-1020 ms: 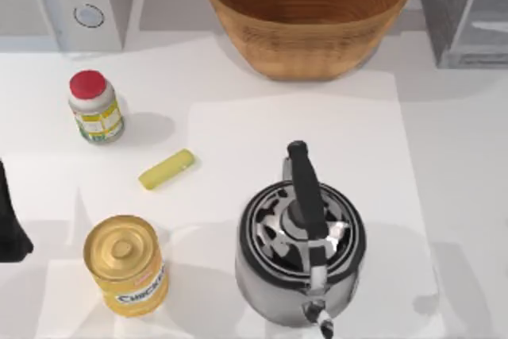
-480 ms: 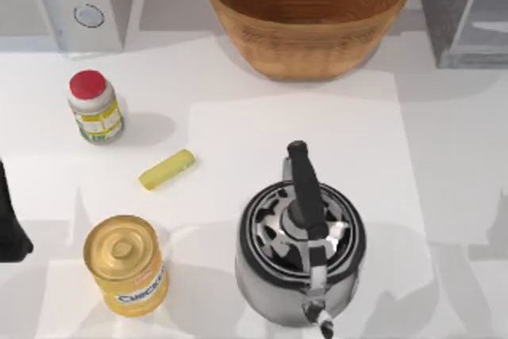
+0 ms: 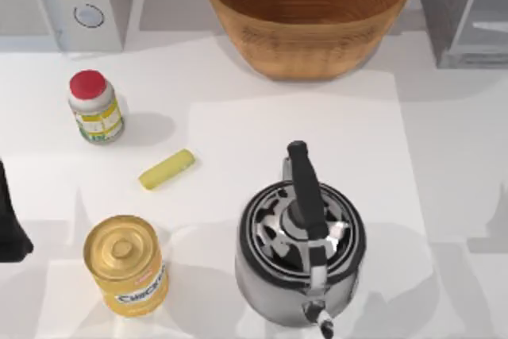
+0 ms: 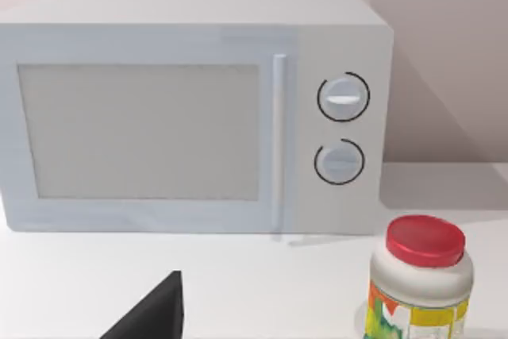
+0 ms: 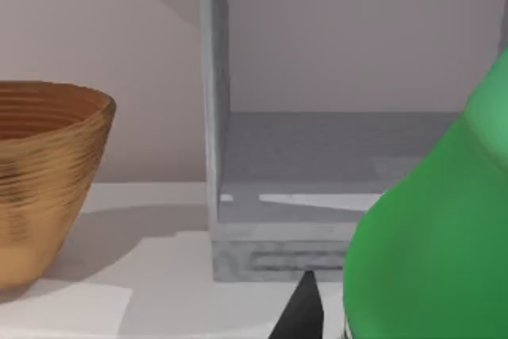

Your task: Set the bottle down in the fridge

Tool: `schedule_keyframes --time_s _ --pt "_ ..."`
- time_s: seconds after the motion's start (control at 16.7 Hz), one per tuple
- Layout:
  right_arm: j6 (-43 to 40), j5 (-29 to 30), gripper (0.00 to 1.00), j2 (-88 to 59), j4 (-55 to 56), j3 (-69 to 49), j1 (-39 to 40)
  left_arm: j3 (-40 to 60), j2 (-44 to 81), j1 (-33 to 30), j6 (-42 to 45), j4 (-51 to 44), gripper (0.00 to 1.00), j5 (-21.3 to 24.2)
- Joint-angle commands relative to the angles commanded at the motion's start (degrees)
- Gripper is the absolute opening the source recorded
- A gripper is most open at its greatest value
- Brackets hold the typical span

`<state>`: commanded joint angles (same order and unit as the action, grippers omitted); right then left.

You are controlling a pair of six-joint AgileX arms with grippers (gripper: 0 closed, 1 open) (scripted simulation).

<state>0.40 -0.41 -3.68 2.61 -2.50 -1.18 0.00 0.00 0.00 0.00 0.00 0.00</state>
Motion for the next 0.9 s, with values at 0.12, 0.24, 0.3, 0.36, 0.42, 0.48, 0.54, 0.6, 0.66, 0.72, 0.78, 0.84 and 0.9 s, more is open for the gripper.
schedule_keyframes --time_s 0.12,0.24,0.3,0.36,0.42,0.48,0.54,0.6,0.66,0.72,0.78,0.84,0.9 --pt "0.34 -0.46 0.01 -5.22 3.88 -3.40 -1.28 0.00 0.00 0.00 0.00 0.00 1.00 0.00" --pt "0.62 -1.14 0.01 -12.78 9.02 -7.92 -2.89 0.00 0.00 0.00 0.00 0.00 1.00 0.00" --pt "0.73 -1.54 0.01 -17.43 11.97 -10.52 -3.79 0.00 0.00 0.00 0.00 0.00 1.00 0.00" --pt "0.83 -1.99 0.01 -22.60 15.13 -13.29 -4.73 0.00 0.00 0.00 0.00 0.00 1.00 0.00" --pt "0.90 -2.49 0.01 -28.22 18.45 -16.21 -5.70 0.00 0.00 0.00 0.00 0.00 1.00 0.00" --pt "0.96 -3.03 0.01 -34.23 21.87 -19.22 -6.67 0.00 0.00 0.00 0.00 0.00 1.00 0.00" --pt "1.01 -3.61 0.01 -40.56 25.34 -22.27 -7.63 0.00 0.00 0.00 0.00 0.00 1.00 0.00" --pt "1.06 -4.23 0.01 -47.12 28.81 -25.31 -8.57 0.00 0.00 0.00 0.00 0.00 1.00 0.00" --pt "1.09 -4.89 0.01 -53.84 32.22 -28.29 -9.45 0.00 0.00 0.00 0.00 0.00 1.00 0.00" --pt "1.11 -5.59 0.01 -60.62 35.53 -31.19 -10.28 0.00 0.00 0.00 0.00 0.00 1.00 0.00" --pt "1.11 -6.33 0.01 -67.40 38.73 -33.98 -11.03 0.00 0.00 0.00 0.00 0.00 1.00 0.00" --pt "1.09 -7.12 0.01 -74.08 41.80 -36.64 -11.70 0.00 0.00 0.00 0.00 0.00 1.00 0.00" --pt "1.05 -7.94 0.01 -80.56 44.72 -39.17 -12.30 0.00 0.00 0.00 0.00 0.00 1.00 0.00"
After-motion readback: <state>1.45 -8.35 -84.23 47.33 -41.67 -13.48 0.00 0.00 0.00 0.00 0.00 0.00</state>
